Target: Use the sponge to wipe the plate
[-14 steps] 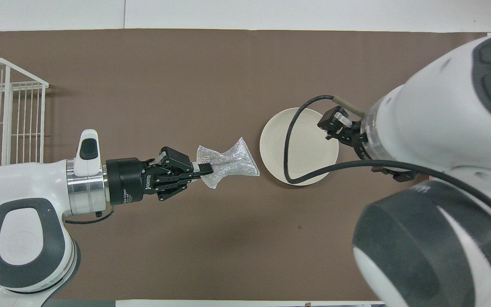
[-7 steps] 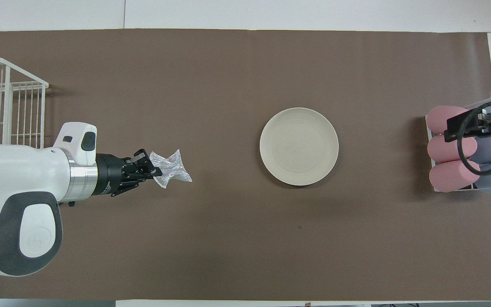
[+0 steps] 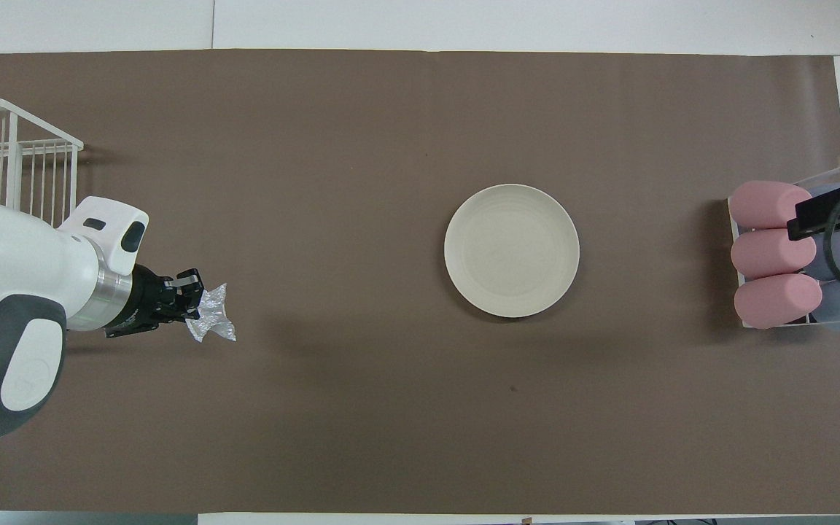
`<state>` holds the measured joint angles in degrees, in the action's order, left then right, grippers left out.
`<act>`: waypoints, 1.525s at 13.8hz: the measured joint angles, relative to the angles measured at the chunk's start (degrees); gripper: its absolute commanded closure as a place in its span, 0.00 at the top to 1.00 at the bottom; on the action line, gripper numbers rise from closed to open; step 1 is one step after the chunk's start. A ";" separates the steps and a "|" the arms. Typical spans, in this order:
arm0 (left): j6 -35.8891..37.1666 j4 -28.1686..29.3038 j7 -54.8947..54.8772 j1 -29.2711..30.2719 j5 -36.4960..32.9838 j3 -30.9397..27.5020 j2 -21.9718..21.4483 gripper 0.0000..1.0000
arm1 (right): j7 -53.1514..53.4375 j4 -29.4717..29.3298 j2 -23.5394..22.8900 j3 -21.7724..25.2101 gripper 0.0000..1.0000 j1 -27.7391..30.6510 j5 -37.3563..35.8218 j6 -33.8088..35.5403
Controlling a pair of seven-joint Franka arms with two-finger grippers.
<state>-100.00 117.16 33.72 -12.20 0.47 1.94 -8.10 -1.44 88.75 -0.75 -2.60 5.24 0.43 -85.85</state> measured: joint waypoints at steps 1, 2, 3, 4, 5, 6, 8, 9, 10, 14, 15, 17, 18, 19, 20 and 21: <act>2.75 -2.34 0.00 -0.03 -4.06 0.04 1.26 0.00 | 0.00 0.77 -0.01 0.14 1.00 -0.39 0.00 -0.96; 5.04 -4.41 0.00 -0.07 -8.19 0.19 2.47 0.00 | 0.00 1.23 0.01 0.22 1.00 -0.46 0.00 -1.24; 7.11 -6.30 0.00 -0.11 -12.25 0.37 3.60 0.00 | 0.00 1.40 0.03 0.35 1.00 -0.46 0.00 -1.32; 9.13 -8.01 0.00 -0.26 -16.36 0.52 4.64 0.00 | 0.00 1.44 0.09 0.47 1.00 -0.44 0.00 -1.32; 10.74 -9.40 0.00 -0.60 -20.72 0.67 5.62 0.00 | 0.00 1.48 0.23 0.58 1.00 -0.43 0.00 -1.32; 12.00 -10.41 0.00 -1.26 -25.14 0.75 6.50 0.00 | 0.00 1.50 0.36 0.64 1.00 -0.43 0.00 -1.32; 13.23 -11.22 0.01 -2.37 -32.62 0.82 7.75 0.00 | 0.00 1.53 0.40 0.64 1.00 -0.44 0.00 -1.32; 13.42 -11.50 0.07 -2.61 -36.34 0.86 8.31 0.00 | 0.00 1.56 0.40 0.65 1.00 -0.44 0.00 -1.31; 13.49 -12.08 0.09 -2.63 -39.86 0.89 8.99 0.00 | 0.00 1.60 0.40 0.65 1.00 -0.44 0.00 -1.31; 13.89 -17.59 0.15 -2.48 -51.48 0.62 13.84 0.00 | 0.00 1.81 0.41 0.71 1.00 -0.44 0.00 -1.31; 13.79 -18.70 0.16 -2.37 -53.36 0.41 14.91 0.00 | 0.00 1.81 0.41 0.71 1.00 -0.44 0.00 -1.31; 12.29 -19.54 0.17 -1.46 -56.30 0.15 16.67 0.00 | 0.00 1.81 0.46 0.70 1.00 -0.46 0.00 -1.31; 11.16 -19.55 0.17 -0.74 -57.95 0.05 17.71 0.00 | 0.00 1.81 0.49 0.66 1.00 -0.50 0.00 -1.31; 10.55 -19.57 0.17 -0.05 -59.62 0.00 19.03 0.00 | 0.00 1.81 0.53 0.60 1.00 -0.55 0.00 -1.31; 10.28 -19.63 0.19 0.49 -60.75 -0.07 20.79 0.00 | 0.00 1.81 0.57 0.50 1.00 -0.58 0.00 -1.31; 10.21 -19.93 1.22 0.77 -61.24 -0.22 22.81 0.00 | 0.00 1.81 0.62 0.40 1.00 -0.58 0.00 -1.31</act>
<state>-89.79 97.23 34.95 -11.43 -60.77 1.72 14.71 -1.44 90.56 -0.13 -2.20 4.66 0.43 -87.16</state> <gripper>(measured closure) 0.947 0.000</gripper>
